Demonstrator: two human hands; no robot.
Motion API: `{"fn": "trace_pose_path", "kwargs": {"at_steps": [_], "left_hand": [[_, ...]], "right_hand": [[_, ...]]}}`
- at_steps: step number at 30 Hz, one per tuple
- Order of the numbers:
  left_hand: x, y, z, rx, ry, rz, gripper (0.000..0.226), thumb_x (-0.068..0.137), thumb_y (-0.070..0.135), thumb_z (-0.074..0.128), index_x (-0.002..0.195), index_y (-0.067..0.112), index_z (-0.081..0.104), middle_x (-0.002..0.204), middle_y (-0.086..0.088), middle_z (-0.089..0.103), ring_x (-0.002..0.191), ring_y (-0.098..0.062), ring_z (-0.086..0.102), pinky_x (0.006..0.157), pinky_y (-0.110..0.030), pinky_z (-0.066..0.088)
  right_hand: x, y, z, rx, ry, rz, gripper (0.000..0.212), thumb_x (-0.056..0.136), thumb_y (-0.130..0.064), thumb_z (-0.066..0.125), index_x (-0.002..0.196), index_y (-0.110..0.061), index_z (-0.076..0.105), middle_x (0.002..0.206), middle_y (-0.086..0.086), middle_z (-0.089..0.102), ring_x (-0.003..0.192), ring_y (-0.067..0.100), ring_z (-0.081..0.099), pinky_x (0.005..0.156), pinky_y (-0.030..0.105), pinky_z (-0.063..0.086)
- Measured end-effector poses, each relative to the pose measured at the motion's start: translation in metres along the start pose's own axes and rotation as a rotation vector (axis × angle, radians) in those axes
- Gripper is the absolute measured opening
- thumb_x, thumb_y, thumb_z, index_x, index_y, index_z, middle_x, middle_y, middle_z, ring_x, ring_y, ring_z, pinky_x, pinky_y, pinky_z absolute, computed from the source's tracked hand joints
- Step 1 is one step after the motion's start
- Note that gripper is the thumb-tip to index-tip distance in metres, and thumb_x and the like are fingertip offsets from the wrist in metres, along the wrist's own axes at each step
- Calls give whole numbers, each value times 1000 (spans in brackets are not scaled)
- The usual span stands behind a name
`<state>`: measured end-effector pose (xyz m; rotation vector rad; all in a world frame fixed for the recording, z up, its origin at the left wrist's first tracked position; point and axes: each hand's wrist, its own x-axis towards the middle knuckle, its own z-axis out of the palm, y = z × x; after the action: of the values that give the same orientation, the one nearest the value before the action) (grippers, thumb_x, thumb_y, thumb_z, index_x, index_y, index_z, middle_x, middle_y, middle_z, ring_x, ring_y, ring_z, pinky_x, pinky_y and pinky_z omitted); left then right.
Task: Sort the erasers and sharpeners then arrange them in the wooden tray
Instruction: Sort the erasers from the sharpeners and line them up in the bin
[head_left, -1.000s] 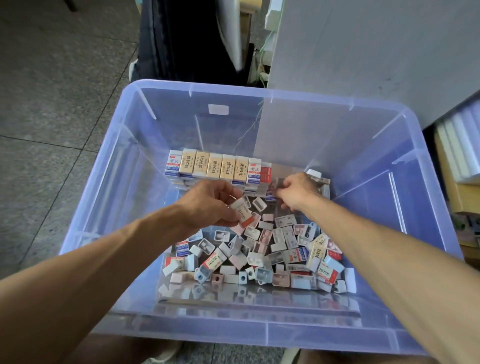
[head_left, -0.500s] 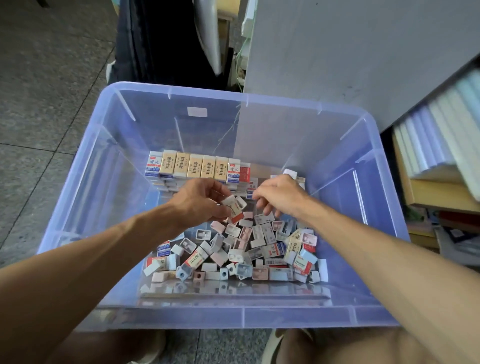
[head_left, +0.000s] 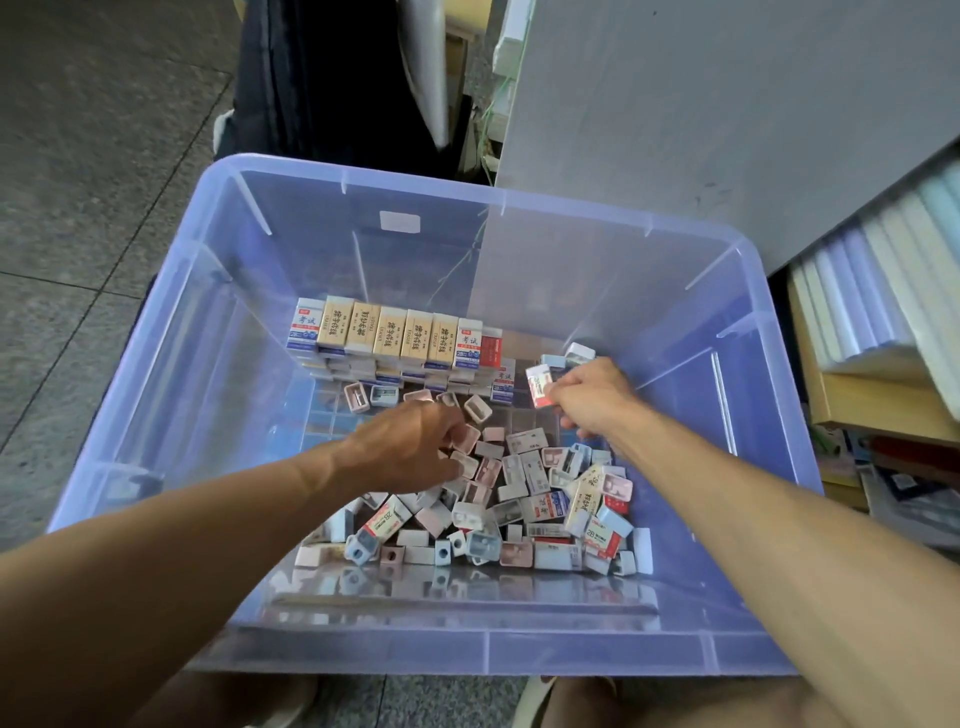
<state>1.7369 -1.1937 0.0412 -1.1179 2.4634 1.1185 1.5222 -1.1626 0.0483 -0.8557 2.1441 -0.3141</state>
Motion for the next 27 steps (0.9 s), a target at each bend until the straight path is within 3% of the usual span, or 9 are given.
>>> {"fn": "trace_pose_path", "kwargs": {"at_steps": [4,7,10,14,16,17,20,24,27], "left_hand": [[11,-15,5,128,68,53,48,87,32,70,127,12,54,119,-9,62,104,-22,58,83,-29,52],[20,-17,12,221,116,100,60,83,44,70,135,21,50,124,-6,59,113,-21,50,90,-39,51],[27,-7,17,318,90,162,68,83,57,63,139,23,44,134,-3,53,122,-20,42,99,-41,44],[25,0,18,524,-27,210,75,88,63,50,149,25,30,154,1,30,138,-22,27,113,-46,30],[21,-3,13,546,-65,197,75,87,60,55,148,22,31,154,0,31,137,-23,30,112,-45,32],[19,-4,11,550,-73,194,73,87,57,59,145,21,34,152,-1,35,134,-23,34,110,-44,35],[13,-5,7,536,-80,188,57,89,55,57,133,20,47,133,-2,52,120,-22,49,102,-40,40],[15,1,14,538,85,197,54,90,65,46,116,18,52,117,-1,59,108,-18,48,94,-36,43],[21,8,23,471,94,207,57,90,61,51,127,18,45,127,-3,54,115,-20,44,100,-39,40]], "right_hand": [[28,-1,19,-129,65,-21,16,93,-24,67,90,-12,76,85,8,74,73,21,68,57,26,51],[37,2,29,-218,80,-69,29,94,-35,67,77,-13,75,72,2,68,64,18,62,53,23,42],[41,4,25,-253,89,-91,38,92,-41,67,65,-15,70,71,3,70,69,22,66,58,24,44],[27,8,21,-353,-38,-164,22,92,-26,64,77,-14,73,84,4,72,78,19,67,62,25,48],[13,9,20,-413,-216,-214,8,89,-18,63,90,-16,71,89,0,69,83,18,65,65,27,50],[6,9,20,-454,-295,-236,11,87,-17,64,98,-18,67,90,-2,66,85,17,63,66,28,50],[-1,8,16,-622,-401,-310,40,80,-19,76,114,-21,55,98,-3,59,89,17,60,73,33,52],[-2,10,13,-609,-395,-328,46,75,-21,85,104,-22,50,93,-4,55,82,16,54,60,29,39],[2,13,16,-496,-413,-277,41,78,-15,82,101,-22,49,94,0,57,76,14,52,58,27,39]]}}
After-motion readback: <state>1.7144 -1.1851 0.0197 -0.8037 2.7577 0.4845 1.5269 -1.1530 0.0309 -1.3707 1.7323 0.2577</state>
